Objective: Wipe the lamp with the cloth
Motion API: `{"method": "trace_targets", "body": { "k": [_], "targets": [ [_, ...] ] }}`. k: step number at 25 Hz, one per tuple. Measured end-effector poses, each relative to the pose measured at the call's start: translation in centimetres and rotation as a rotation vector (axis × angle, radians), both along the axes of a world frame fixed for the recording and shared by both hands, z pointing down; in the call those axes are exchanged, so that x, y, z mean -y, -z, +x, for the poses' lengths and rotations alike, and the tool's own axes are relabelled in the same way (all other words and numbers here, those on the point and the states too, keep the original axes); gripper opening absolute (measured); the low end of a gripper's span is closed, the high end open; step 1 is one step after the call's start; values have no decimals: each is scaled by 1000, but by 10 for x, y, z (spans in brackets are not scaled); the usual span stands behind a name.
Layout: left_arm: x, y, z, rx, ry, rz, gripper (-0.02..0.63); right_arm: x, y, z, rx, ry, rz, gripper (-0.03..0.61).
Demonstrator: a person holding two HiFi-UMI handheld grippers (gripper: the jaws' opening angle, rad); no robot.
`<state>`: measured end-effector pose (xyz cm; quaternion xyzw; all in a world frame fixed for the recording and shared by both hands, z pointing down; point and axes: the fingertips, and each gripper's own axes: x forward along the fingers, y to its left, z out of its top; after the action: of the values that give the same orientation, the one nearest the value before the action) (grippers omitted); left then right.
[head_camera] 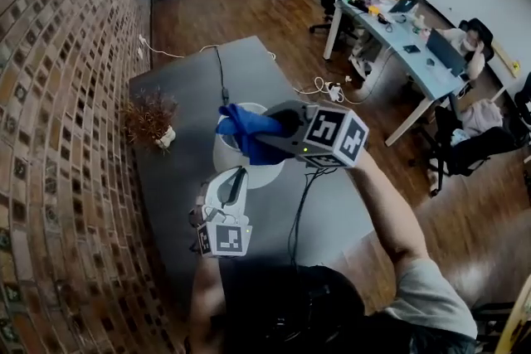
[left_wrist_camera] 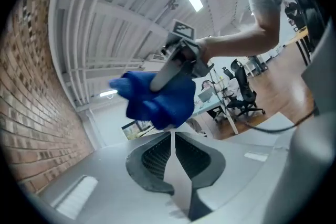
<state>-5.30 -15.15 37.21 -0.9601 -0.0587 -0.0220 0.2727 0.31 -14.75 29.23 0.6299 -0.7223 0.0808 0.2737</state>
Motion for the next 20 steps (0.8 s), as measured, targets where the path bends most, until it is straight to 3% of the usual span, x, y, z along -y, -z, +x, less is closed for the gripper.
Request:
{"method": "trace_targets", "body": {
  "k": [2, 4, 7, 9, 10, 13, 16, 18, 20],
  "targets": [
    [8, 16, 2, -28, 17, -30, 31, -38, 26, 38, -214, -196, -2, 87],
    [8, 34, 9, -41, -8, -57, 35, -64, 52, 58, -285, -298, 37, 87],
    [-11, 46, 26, 0, -104, -50, 94, -63, 56, 40, -66, -192, 55, 87],
    [-24, 40, 38, 68, -144, -14, 95, -50, 33, 25, 51, -105, -4, 87],
    [-28, 33, 43, 114, -148, 12, 95, -42, 17, 23, 62, -85, -48, 87],
    [-35, 8, 53, 246, -140, 115, 96, -24, -33, 28, 7, -46, -211, 87],
    [-38, -1, 59, 266, -142, 158, 98, -19, -60, 66, -63, -94, -351, 87],
    [-39, -2, 61, 257, -145, 162, 98, -16, -56, 106, -150, -201, -375, 87],
    [-37, -3, 60, 255, -152, 167, 98, 8, -39, 111, -215, -192, -316, 87]
  ]
}}
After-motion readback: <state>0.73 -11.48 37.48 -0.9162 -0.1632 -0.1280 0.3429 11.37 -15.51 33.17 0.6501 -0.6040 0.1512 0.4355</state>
